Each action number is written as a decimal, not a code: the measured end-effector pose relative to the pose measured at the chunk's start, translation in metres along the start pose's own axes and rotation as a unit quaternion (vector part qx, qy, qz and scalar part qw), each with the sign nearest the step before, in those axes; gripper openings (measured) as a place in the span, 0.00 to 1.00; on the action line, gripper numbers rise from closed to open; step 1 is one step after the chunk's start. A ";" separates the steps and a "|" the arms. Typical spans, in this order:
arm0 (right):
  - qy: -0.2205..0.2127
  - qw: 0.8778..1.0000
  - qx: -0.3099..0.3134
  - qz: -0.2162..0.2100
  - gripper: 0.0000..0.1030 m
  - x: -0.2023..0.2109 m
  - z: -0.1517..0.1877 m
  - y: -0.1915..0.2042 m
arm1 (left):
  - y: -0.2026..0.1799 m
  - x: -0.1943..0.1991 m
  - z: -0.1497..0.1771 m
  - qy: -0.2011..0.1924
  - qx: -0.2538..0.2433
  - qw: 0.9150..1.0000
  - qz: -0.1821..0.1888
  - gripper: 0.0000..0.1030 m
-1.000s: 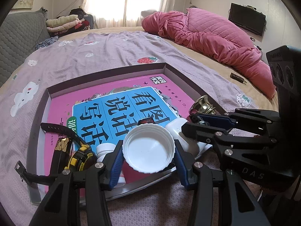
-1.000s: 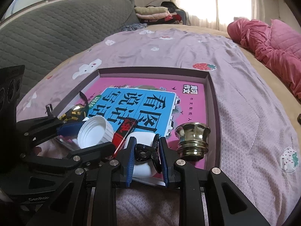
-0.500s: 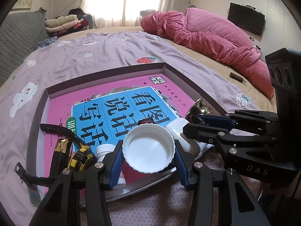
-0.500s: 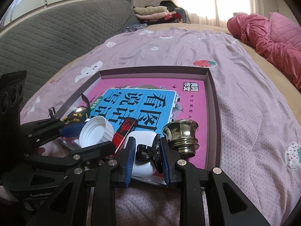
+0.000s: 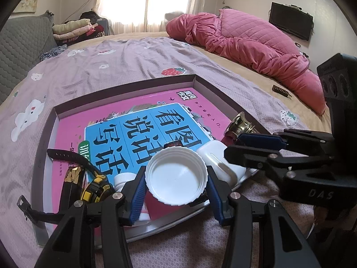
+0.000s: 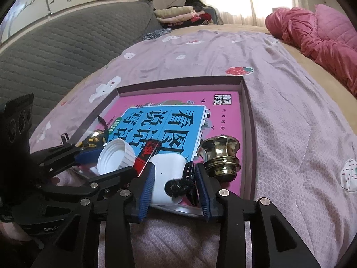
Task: Organize rigid objects
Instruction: 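Open right tool to drop the black clip in the tray while left tool lowers the cap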
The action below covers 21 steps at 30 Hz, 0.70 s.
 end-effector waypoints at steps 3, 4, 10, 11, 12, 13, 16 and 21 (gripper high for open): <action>-0.007 1.000 -0.006 -0.002 0.40 0.005 -0.002 -0.002 | 0.000 0.000 0.000 -0.001 -0.001 1.000 -0.001 0.49; -0.009 1.000 -0.008 -0.002 0.41 0.007 -0.002 -0.002 | 0.000 0.000 0.000 0.000 -0.001 1.000 -0.001 0.49; -0.027 1.000 -0.015 -0.001 0.43 0.015 -0.008 -0.004 | 0.001 -0.005 -0.002 0.008 0.001 1.000 0.007 0.49; -0.031 0.999 -0.015 -0.002 0.43 0.017 -0.009 -0.003 | 0.001 -0.006 -0.002 0.009 0.002 1.000 0.010 0.49; -0.035 0.999 -0.016 -0.003 0.45 0.018 -0.011 -0.001 | 0.001 -0.007 -0.002 0.012 0.002 1.000 0.012 0.49; -0.038 0.999 -0.016 -0.005 0.46 0.020 -0.013 0.000 | 0.001 -0.009 -0.002 0.015 0.005 1.000 0.014 0.49; -0.047 0.999 -0.015 -0.008 0.48 0.023 -0.016 0.003 | 0.003 -0.012 -0.002 0.024 0.020 0.999 0.027 0.49; -0.042 0.999 -0.010 -0.004 0.48 0.020 -0.016 0.006 | 0.005 -0.014 -0.002 0.028 0.024 0.999 0.028 0.49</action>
Point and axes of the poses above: each gripper's, at about its wrist camera, not at the fingertips, and x roughly against the way its jaws point, y to its left, z to its underside, the point moved 8 cm from there along -x, roughly the way its jaws point, and after that the axes turned 12 degrees about -z, right-handed, at the moved point
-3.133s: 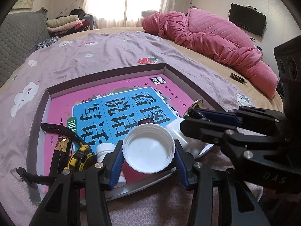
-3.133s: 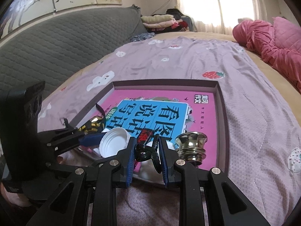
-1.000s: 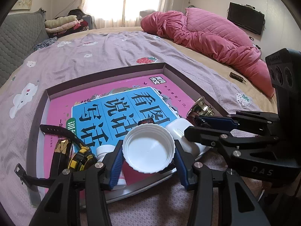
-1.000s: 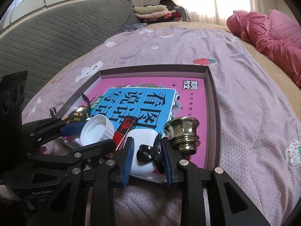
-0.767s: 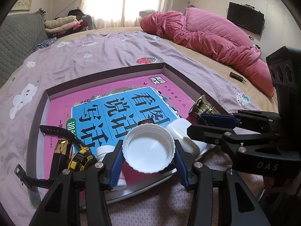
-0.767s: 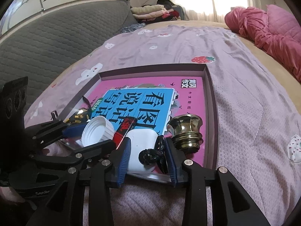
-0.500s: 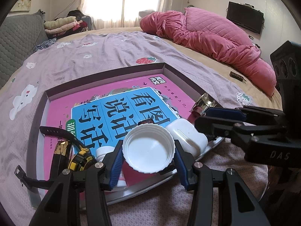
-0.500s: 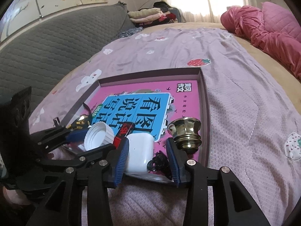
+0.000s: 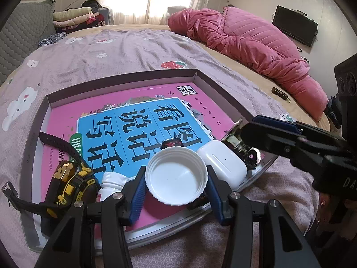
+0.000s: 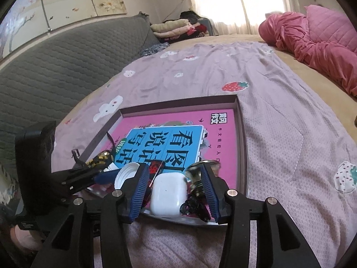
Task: Organize rigid objects
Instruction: 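Open right tool to drop the black clip in the tray while left tool lowers the cap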
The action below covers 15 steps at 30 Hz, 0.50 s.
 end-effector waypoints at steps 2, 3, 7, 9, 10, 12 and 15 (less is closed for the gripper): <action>0.002 1.000 0.003 0.002 0.48 -0.001 0.000 0.001 | 0.000 0.000 0.000 0.001 0.001 1.000 0.002 0.48; 0.003 1.000 0.006 0.006 0.49 -0.001 0.000 0.001 | 0.000 0.000 0.000 0.001 0.001 1.000 0.002 0.48; 0.006 1.000 0.017 0.020 0.50 -0.002 0.001 0.000 | 0.000 0.000 0.000 0.000 0.002 1.000 0.002 0.48; 0.008 1.000 0.017 0.019 0.51 -0.003 0.002 0.000 | 0.000 0.000 0.000 -0.001 0.001 1.000 0.001 0.48; 0.008 1.000 0.018 0.019 0.52 -0.003 0.002 -0.001 | 0.000 0.000 0.000 -0.001 0.001 1.000 0.000 0.48; 0.009 1.000 0.019 0.020 0.53 -0.003 0.002 -0.001 | 0.000 0.001 0.000 -0.003 -0.001 1.000 -0.002 0.49; 0.009 1.000 0.019 0.021 0.53 -0.003 0.002 -0.001 | -0.001 0.002 0.000 -0.006 -0.005 1.000 -0.007 0.49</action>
Point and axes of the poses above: each gripper's, at about its wrist camera, not at the fingertips, and x roughly against the way its jaws point, y to its left, z to its underside, the point moved 8 cm from there along -x, roughly the way its jaws point, and after that the axes turned 12 degrees about -z, right-handed, at the moved point
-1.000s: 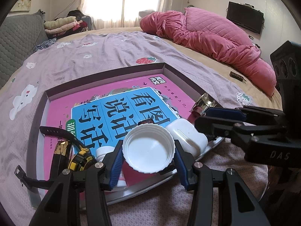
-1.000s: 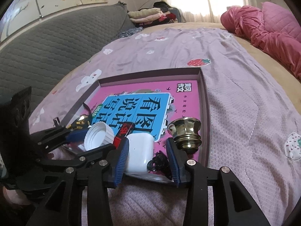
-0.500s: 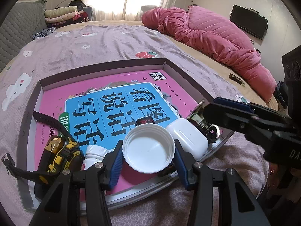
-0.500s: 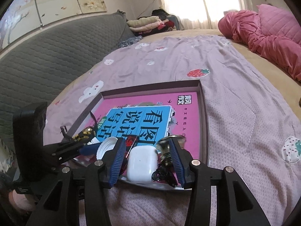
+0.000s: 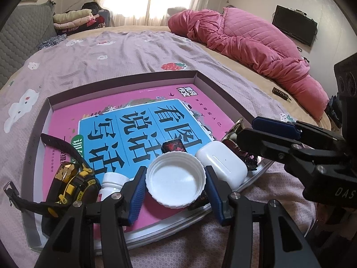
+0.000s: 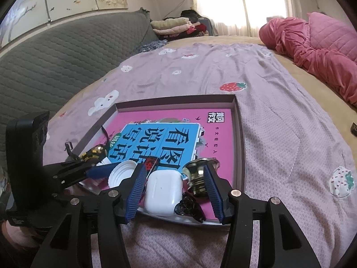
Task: Organize rigid objects
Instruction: 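Open right tool to drop the black clip in the tray while left tool lowers the cap, then open left tool to release the bottle cap in the tray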
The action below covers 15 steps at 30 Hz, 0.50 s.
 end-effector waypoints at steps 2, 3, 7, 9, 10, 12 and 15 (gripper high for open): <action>0.000 1.000 0.000 0.002 0.54 0.000 0.000 -0.001 | -0.001 0.001 -0.001 -0.002 -0.002 1.000 0.000 0.53; 0.001 1.000 0.001 0.003 0.54 0.000 0.000 -0.001 | -0.001 0.003 -0.001 -0.003 -0.002 1.000 0.000 0.55; 0.001 1.000 0.004 0.007 0.54 0.000 0.001 -0.001 | 0.000 0.008 -0.003 -0.012 -0.007 1.000 -0.006 0.58; 0.002 1.000 0.006 0.007 0.54 0.000 0.001 0.001 | 0.002 0.010 -0.005 -0.015 -0.004 1.000 -0.008 0.58; 0.003 1.000 0.008 0.008 0.54 -0.001 0.001 0.001 | 0.003 0.012 -0.006 -0.018 -0.002 1.000 -0.008 0.58; 0.004 1.000 0.011 0.010 0.54 -0.001 0.001 0.001 | 0.006 0.014 -0.007 -0.022 0.000 1.000 -0.010 0.58; 0.003 1.000 0.015 0.012 0.54 0.000 0.002 0.002 | 0.009 0.020 -0.010 -0.033 0.002 0.999 -0.016 0.58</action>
Point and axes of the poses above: each gripper's, at about its wrist camera, not at the fingertips, and x roughly against the way its jaws point, y to its left, z to its underside, the point moved 8 cm from there along -x, roughly the way its jaws point, and after that the axes turned 12 degrees about -z, right-handed, at the moved point
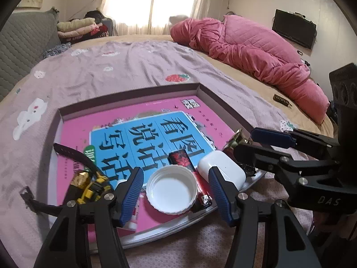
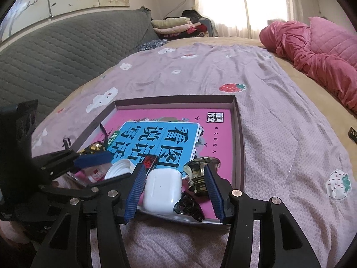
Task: Organize rigid objects
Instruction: 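Open left tool to release the bottle cap in the tray, then withdraw both open tools back from the tray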
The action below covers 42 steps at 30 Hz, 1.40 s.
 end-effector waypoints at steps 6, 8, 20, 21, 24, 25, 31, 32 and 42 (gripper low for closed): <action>-0.006 1.000 0.004 0.000 0.54 0.002 -0.001 0.001 | 0.011 0.013 -0.010 -0.033 0.007 0.999 -0.019 0.58; -0.007 1.000 0.006 0.000 0.54 0.002 -0.002 0.003 | 0.015 0.016 -0.011 -0.036 0.011 0.999 -0.024 0.58; -0.014 1.000 0.023 0.002 0.54 0.005 -0.005 0.016 | 0.027 0.025 -0.013 -0.041 0.024 0.998 -0.040 0.58; -0.016 1.000 0.025 0.001 0.54 0.006 -0.005 0.017 | 0.027 0.027 -0.012 -0.042 0.023 0.998 -0.040 0.58; -0.020 0.999 0.030 0.002 0.54 0.008 -0.007 0.020 | 0.028 0.031 -0.010 -0.043 0.022 0.998 -0.045 0.58; -0.021 0.999 0.032 0.003 0.54 0.009 -0.007 0.021 | 0.029 0.034 -0.009 -0.044 0.022 0.998 -0.047 0.58; -0.028 0.999 0.041 0.007 0.54 0.014 -0.005 0.026 | 0.035 0.044 -0.004 -0.046 0.033 0.997 -0.061 0.58; -0.030 0.999 0.042 0.008 0.55 0.014 -0.003 0.027 | 0.035 0.045 -0.004 -0.046 0.033 0.996 -0.063 0.58; -0.032 0.998 0.056 0.024 0.71 0.019 0.002 0.033 | 0.042 0.056 0.002 -0.049 0.053 0.993 -0.088 0.66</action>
Point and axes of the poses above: each gripper's, at about its wrist camera, not at the fingertips, and x roughly against the way its jaws point, y to its left, z to its underside, the point moved 8 cm from there along -x, roughly the way its jaws point, and after that the axes turned 12 degrees about -z, right-handed, at the moved point
